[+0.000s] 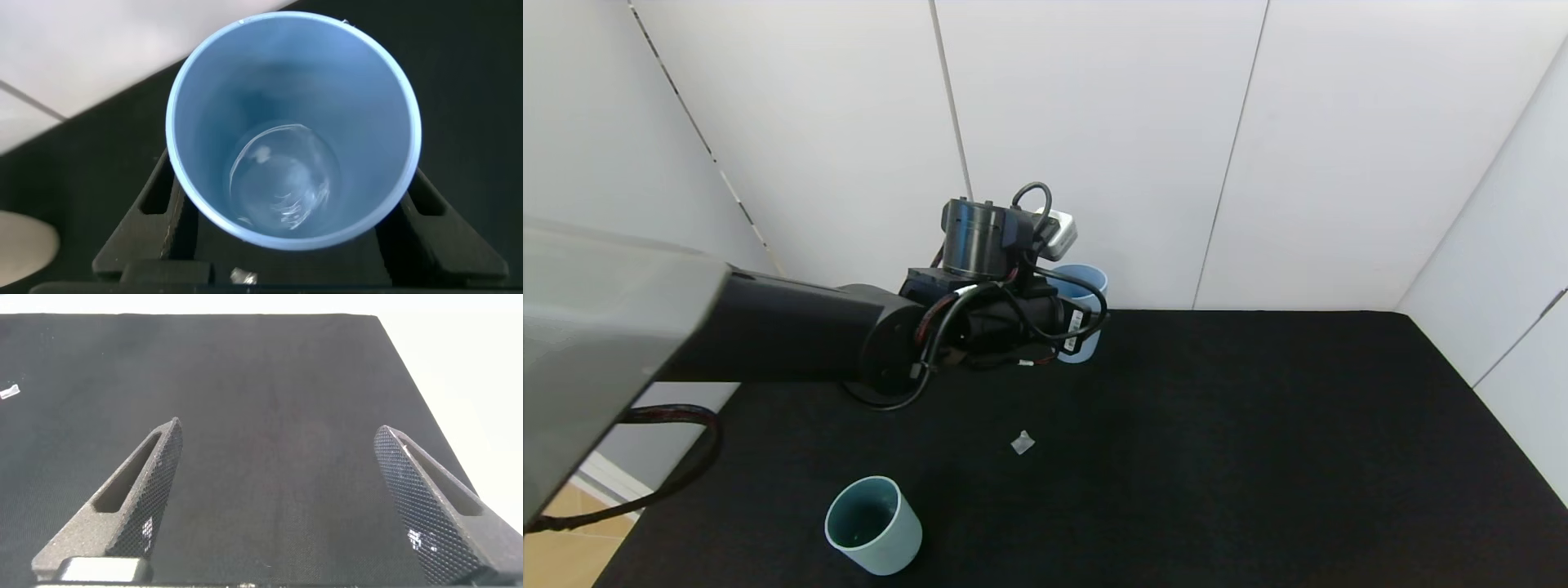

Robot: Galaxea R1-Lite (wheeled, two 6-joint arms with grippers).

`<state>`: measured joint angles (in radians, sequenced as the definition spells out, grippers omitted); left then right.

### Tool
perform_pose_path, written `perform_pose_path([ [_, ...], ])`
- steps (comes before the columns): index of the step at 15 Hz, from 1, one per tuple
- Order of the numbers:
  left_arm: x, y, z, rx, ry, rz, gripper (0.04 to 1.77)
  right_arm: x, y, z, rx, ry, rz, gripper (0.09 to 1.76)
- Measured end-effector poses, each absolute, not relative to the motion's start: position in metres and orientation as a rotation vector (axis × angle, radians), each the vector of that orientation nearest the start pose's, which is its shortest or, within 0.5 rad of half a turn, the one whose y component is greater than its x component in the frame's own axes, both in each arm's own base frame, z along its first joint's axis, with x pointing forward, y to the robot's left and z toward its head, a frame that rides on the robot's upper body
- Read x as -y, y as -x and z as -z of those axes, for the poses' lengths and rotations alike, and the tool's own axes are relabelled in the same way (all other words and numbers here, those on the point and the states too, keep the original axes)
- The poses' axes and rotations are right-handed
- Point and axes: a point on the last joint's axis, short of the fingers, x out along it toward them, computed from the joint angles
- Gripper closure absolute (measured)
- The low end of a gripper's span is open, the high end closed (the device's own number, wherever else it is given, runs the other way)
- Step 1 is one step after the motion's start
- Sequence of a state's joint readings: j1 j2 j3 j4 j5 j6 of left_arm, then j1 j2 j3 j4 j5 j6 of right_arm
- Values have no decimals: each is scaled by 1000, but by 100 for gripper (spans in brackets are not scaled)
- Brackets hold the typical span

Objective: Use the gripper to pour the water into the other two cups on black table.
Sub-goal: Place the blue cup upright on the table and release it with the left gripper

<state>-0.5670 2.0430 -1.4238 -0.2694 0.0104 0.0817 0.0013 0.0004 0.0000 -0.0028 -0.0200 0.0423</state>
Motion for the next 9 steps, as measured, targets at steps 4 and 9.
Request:
perform_pose_path([
  [4,242,-380,-162,-301,-105,533,59,0,23,-76,3,-42,18,14],
  [9,247,-406,-116,-345,-101,474,59,0,23,-76,3,-43,18,14],
])
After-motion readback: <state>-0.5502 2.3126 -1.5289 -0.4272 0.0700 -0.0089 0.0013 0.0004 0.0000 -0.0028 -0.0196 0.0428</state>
